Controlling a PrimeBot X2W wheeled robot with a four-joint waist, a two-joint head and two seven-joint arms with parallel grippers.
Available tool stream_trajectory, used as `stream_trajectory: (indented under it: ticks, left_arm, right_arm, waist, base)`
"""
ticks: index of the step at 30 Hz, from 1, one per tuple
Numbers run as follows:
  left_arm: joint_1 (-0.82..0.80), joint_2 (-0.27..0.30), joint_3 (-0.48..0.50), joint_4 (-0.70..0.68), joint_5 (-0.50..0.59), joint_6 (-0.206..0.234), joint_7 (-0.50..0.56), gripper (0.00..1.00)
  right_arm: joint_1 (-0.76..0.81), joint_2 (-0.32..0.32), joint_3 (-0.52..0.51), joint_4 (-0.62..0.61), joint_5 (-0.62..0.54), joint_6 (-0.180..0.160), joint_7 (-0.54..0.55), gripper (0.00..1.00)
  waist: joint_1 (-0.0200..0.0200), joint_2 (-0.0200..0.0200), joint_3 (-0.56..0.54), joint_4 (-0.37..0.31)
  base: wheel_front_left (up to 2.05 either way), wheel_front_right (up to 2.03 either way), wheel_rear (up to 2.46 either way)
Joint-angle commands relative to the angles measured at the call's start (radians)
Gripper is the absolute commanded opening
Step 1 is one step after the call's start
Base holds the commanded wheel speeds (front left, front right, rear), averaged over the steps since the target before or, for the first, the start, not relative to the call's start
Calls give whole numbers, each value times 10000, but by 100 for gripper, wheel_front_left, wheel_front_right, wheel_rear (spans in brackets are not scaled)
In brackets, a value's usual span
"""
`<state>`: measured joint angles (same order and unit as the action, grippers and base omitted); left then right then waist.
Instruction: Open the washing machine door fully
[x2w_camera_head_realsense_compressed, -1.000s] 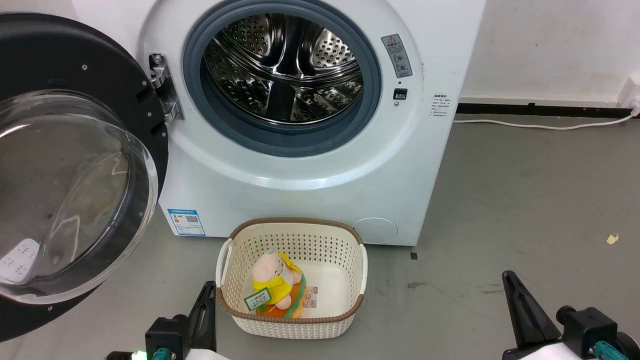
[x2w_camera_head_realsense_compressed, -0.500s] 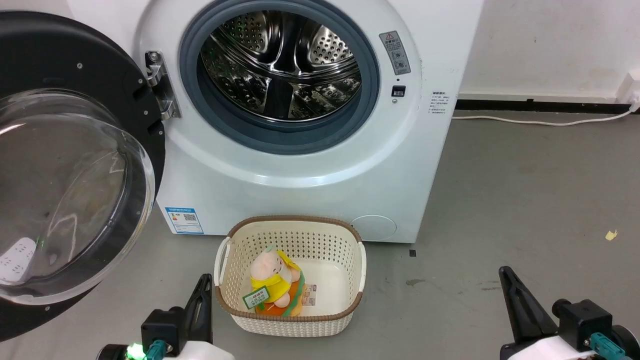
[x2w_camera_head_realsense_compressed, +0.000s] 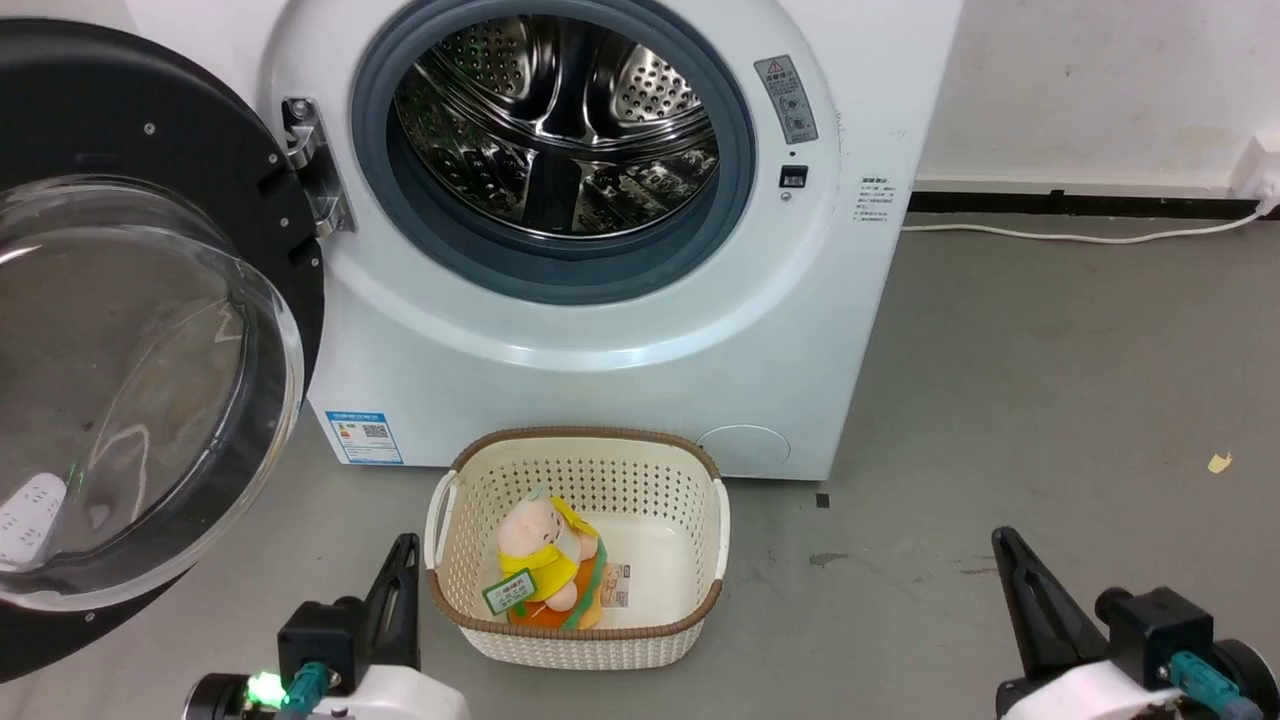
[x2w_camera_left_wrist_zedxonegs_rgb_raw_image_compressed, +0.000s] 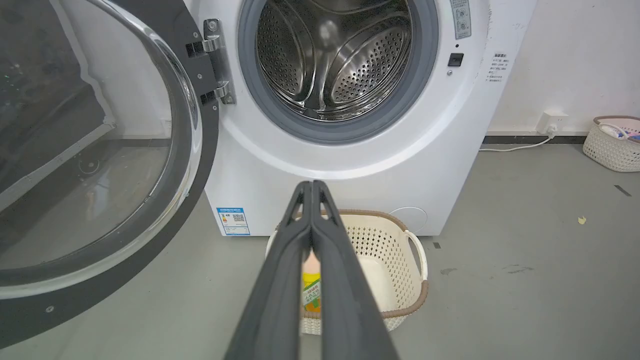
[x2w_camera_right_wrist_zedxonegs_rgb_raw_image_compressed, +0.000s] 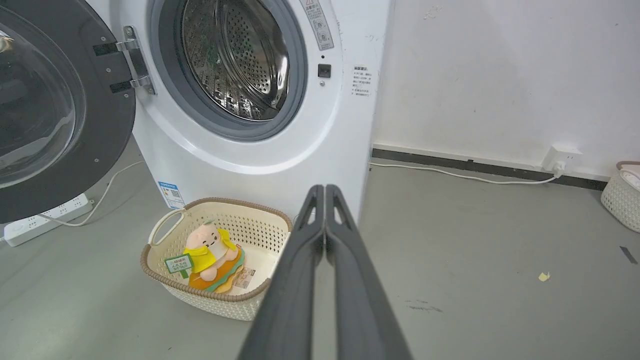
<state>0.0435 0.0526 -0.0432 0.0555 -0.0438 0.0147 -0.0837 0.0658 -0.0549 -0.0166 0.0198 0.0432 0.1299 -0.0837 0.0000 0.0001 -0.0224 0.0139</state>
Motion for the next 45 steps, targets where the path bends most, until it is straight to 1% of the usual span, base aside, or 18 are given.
stream_trajectory:
  ticks: [1,45]
  left_arm:
    - [-133,-2,72,-95,102,-37,63,0]
    - [-435,-24,432,-555,438,-147,837,0]
  right_arm:
    - [-238,33,32,-80,-79,5,62,0]
    - [-658,47,166,-198,-432,8,837,0]
  waist:
    - [0,-1,10,-6]
    - [0,-1,224,-139]
  base:
    - [0,0,0]
    - [0,0,0]
